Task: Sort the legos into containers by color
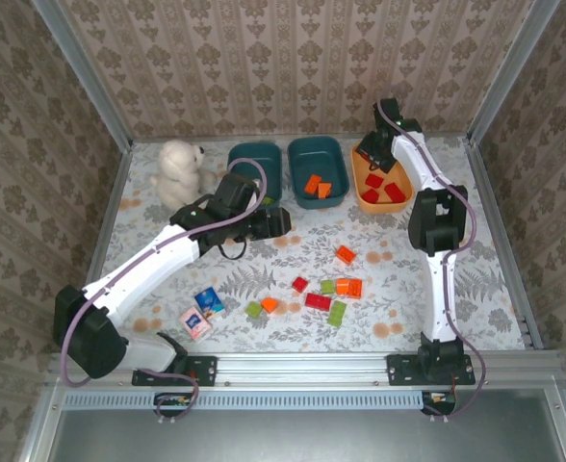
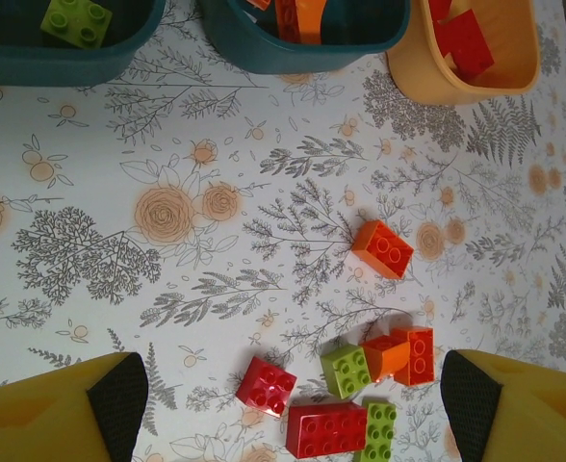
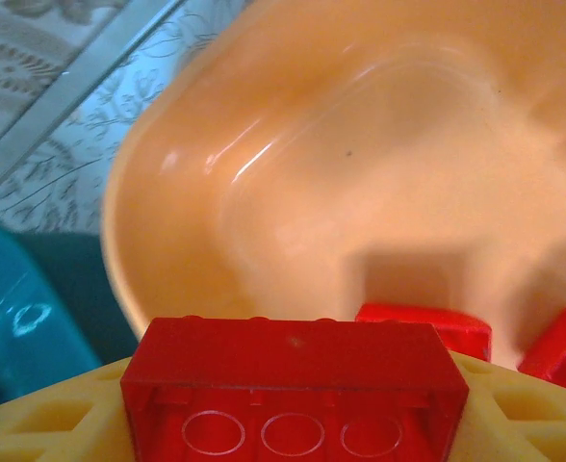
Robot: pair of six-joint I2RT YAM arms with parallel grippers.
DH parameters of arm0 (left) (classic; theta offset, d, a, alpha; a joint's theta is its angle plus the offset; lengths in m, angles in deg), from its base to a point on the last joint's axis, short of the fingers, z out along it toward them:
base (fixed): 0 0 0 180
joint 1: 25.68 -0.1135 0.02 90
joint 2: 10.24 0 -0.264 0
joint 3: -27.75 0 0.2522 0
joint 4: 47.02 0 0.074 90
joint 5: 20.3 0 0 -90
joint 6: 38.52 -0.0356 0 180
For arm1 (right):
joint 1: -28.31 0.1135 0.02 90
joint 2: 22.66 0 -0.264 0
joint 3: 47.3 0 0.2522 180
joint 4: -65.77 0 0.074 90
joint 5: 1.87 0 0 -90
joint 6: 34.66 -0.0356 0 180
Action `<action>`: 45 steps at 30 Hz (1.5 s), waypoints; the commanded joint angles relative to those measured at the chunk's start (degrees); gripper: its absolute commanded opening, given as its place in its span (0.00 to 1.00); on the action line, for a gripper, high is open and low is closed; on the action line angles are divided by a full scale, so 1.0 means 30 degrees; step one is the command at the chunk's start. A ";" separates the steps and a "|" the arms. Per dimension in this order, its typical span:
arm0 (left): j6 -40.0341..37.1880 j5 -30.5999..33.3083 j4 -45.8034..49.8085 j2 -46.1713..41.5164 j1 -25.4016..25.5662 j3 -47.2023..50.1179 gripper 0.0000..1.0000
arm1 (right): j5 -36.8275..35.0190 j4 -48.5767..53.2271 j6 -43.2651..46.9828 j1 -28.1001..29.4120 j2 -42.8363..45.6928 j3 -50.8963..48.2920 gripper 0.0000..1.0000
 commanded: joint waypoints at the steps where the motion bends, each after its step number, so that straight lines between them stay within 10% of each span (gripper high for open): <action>1: -0.0163 -0.0047 -0.0141 0.0052 0.0019 -0.0447 0.83 | 0.0499 -0.0184 -0.1114 -0.0425 -0.0926 0.1427 0.55; 30: -0.0174 -0.0274 -0.0109 0.0845 -0.0689 -0.0886 0.82 | 0.0687 0.3776 0.0533 -0.0238 -0.3192 0.3696 0.60; 45: -0.0335 0.0459 0.1204 -0.1511 -0.1183 0.0045 0.83 | 0.0170 0.3907 0.0703 -0.0120 -0.0342 0.3733 0.87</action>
